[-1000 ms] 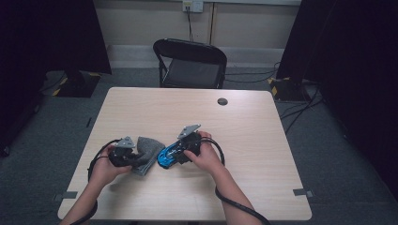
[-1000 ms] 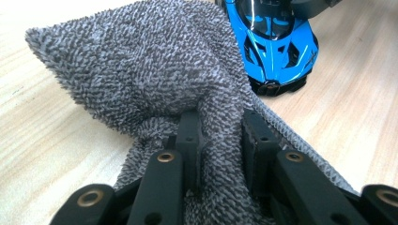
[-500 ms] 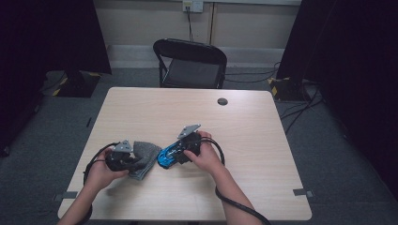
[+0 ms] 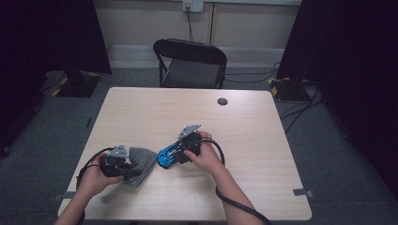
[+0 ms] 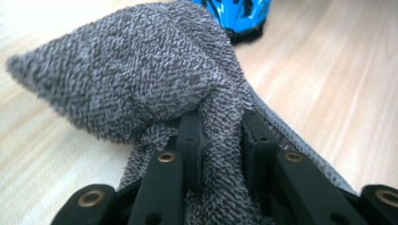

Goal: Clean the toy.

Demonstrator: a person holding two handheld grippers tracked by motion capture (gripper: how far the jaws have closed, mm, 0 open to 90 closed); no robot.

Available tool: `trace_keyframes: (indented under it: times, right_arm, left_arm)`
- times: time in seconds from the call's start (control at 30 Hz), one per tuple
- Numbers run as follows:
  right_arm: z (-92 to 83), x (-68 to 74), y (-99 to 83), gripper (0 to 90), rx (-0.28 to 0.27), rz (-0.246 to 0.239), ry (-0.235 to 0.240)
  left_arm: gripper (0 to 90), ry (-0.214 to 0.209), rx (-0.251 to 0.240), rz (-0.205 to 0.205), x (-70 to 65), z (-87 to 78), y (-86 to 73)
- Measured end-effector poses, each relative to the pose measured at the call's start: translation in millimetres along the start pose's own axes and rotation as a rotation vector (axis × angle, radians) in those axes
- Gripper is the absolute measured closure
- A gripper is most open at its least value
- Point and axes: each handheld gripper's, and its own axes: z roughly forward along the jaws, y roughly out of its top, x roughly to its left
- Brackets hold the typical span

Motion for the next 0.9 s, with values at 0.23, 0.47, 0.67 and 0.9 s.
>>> trace_keyframes:
  times: [0.23,0.47,0.67,0.9]
  right_arm:
    - [-0.1,0.1,0.2,9.9,0.001,0.000,0.000]
    - [-0.2,1.6,-5.1,9.9,-0.048,0.001,-0.006]
    - [-0.3,3.2,-8.6,9.7,-0.080,0.006,-0.015]
    - [-5.6,4.3,-4.6,14.4,-0.086,0.027,0.008]
  left_arm:
    - [72.6,-0.002,-0.033,0.014,-5.0,-19.4,-0.5]
    - [72.2,-0.002,-0.055,0.033,-7.9,-20.9,6.0]
    - [72.1,-0.002,-0.061,0.036,-7.6,-20.5,8.9]
    - [72.0,-0.001,-0.071,0.057,-11.5,-21.1,15.1]
